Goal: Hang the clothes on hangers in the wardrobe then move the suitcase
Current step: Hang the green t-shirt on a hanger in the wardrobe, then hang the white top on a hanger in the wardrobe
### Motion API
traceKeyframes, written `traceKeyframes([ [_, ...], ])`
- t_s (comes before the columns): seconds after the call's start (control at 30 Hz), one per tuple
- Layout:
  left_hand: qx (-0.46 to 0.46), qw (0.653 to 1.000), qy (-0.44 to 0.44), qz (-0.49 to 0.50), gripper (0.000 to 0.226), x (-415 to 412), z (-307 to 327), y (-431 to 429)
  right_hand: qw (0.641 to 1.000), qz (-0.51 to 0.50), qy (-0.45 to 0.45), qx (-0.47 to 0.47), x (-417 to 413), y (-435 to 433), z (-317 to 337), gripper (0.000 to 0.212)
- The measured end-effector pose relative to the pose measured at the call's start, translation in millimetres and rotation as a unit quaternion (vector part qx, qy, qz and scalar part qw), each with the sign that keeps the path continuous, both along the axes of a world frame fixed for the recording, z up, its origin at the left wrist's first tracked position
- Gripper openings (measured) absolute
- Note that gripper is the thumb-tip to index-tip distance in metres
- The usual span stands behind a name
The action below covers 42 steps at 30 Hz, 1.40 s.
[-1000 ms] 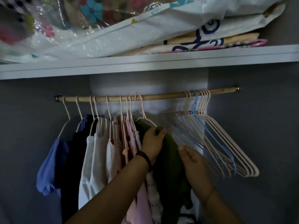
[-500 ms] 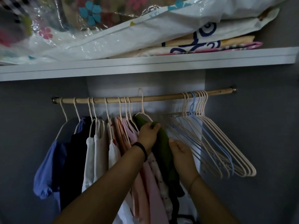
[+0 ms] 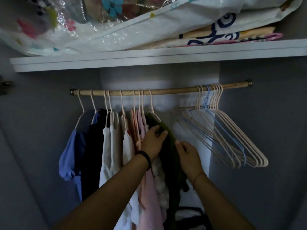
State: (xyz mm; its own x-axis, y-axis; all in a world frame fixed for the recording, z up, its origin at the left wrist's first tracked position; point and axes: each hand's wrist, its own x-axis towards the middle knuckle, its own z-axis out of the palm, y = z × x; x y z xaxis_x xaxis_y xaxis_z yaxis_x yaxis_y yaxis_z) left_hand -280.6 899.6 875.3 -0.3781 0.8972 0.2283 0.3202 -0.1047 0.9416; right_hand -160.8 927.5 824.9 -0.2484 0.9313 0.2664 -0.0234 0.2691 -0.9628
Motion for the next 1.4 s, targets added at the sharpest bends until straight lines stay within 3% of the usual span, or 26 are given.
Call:
traceKeyframes([
  [0.13,0.042,0.996,0.079,0.019,0.042,-11.4,-16.0,-37.9,0.984,-0.095,-0.114,0.094,-0.1,-17.6,-4.6,0.03],
  [0.33,0.077,0.986,0.15,0.005,0.036,-18.5,-48.6,-108.7,0.965,-0.137,-0.142,0.172,2.0,-61.8,-3.1,0.031],
  [0.53,0.037,0.987,0.157,0.028,0.039,-9.8,-76.0,-191.1,0.969,-0.013,-0.163,0.186,-7.7,-109.4,-0.3,0.029],
  [0.83,-0.031,0.972,0.176,0.154,0.044,43.2,-111.6,-344.3,0.952,0.159,-0.158,0.207,7.4,-215.7,-42.7,0.034],
  [1.1,-0.141,0.944,0.17,0.246,0.052,103.7,-157.7,-513.6,0.904,0.317,-0.209,0.195,15.5,-352.8,-98.7,0.05],
  [1.4,-0.211,0.893,0.077,0.39,0.062,146.2,-212.2,-717.1,0.805,0.511,-0.246,0.173,2.9,-541.7,-154.2,0.065],
])
